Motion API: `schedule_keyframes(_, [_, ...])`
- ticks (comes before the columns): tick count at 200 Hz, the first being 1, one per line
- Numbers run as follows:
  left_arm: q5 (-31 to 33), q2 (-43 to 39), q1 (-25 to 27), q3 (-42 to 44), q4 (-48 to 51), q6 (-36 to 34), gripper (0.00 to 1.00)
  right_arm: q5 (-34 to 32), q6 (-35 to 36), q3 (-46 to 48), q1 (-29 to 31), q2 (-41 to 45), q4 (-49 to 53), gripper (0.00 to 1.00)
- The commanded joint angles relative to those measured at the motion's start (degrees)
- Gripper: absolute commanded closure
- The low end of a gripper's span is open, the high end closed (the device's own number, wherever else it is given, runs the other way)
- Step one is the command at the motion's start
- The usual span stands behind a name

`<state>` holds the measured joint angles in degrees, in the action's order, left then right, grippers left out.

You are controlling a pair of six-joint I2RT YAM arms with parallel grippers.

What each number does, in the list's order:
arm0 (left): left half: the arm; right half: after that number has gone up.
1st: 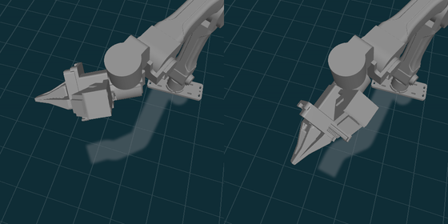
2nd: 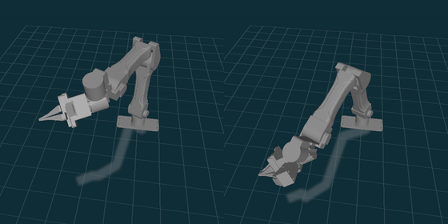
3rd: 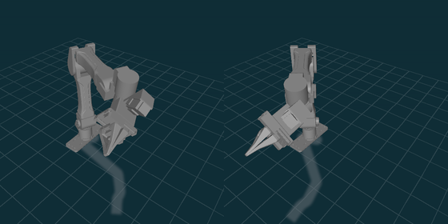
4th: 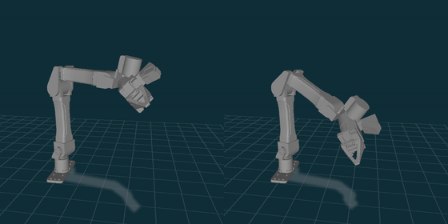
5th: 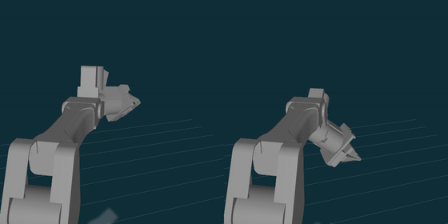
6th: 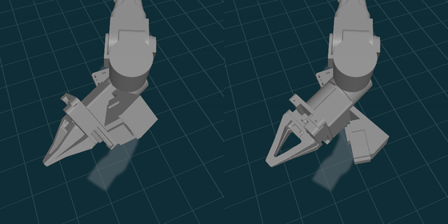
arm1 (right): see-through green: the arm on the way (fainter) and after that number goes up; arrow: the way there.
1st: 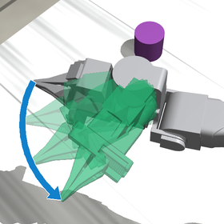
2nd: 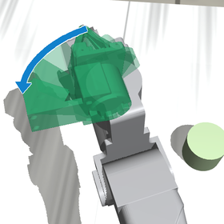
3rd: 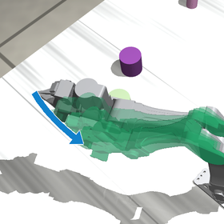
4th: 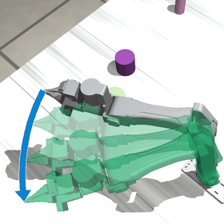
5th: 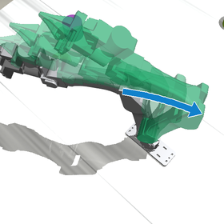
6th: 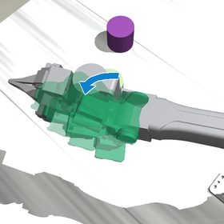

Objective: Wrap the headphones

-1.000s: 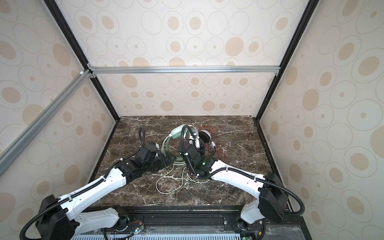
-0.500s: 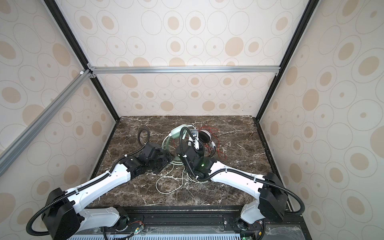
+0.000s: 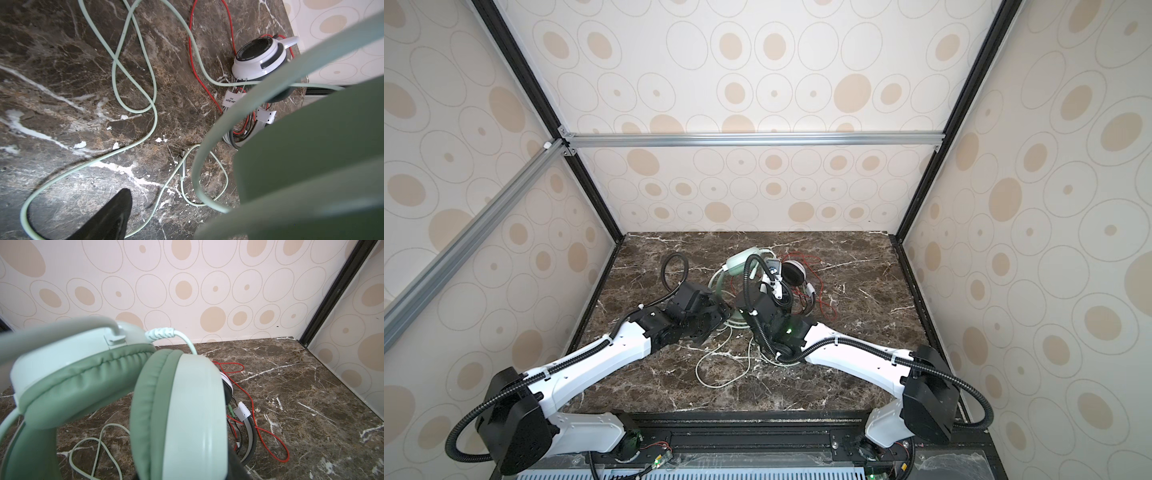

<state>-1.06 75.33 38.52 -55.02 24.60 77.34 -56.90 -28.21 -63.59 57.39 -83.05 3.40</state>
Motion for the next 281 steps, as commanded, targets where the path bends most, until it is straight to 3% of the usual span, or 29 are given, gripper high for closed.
schedule_keyframes(1, [1.68,1.60,-0.22,-2.76,0.89,0.27,0.10,-2.56,-2.54,-0.08,0.71,2.14,-3.94,0.84])
schedule_keyframes(29, [1.00,2.61,-0.24,-2.90,-0.07,0.17,0.12,-2.68,-2.71,0.13,0.74,2.27,-3.98,0.84])
schedule_keyframes(62, [1.05,2.52,-0.24,-2.63,-0.51,-0.03,0.34,-2.69,-2.66,0.12,0.78,2.45,-4.01,0.84])
schedule_keyframes(110, [0.82,2.23,-0.94,-2.46,-0.43,-1.02,0.74,-2.60,-3.15,0.57,0.86,3.04,-3.97,0.84])
schedule_keyframes(131, [-0.44,2.36,-1.79,-1.94,-1.47,-2.44,1.00,-1.90,-2.73,1.15,0.84,3.70,-4.08,0.78])
schedule_keyframes(148, [-1.19,2.23,-2.72,-1.50,-1.39,-3.26,1.00,-0.20,-1.46,1.62,0.88,4.58,-3.75,0.48])
schedule_keyframes(164, [-1.24,1.42,-3.87,-1.01,-1.82,-4.43,1.00,2.04,-1.55,1.39,0.88,5.96,-0.40,0.35])
schedule_keyframes(202, [-0.04,-2.07,-7.13,0.39,-3.62,-6.26,1.00,10.81,-3.36,2.77,0.87,12.28,10.59,0.31])
schedule_keyframes(242, [1.05,-4.50,-10.96,1.71,-4.69,-9.42,0.96,23.48,-1.66,9.79,0.80,23.82,11.08,0.31])
schedule_keyframes(252, [1.15,-5.21,-11.91,2.51,-5.11,-9.96,1.00,24.62,-1.58,9.29,0.76,25.64,13.11,0.31])
schedule_keyframes(281, [1.62,-7.01,-14.50,3.70,-5.44,-11.09,1.00,28.55,-2.15,2.55,0.58,26.70,18.69,0.26])
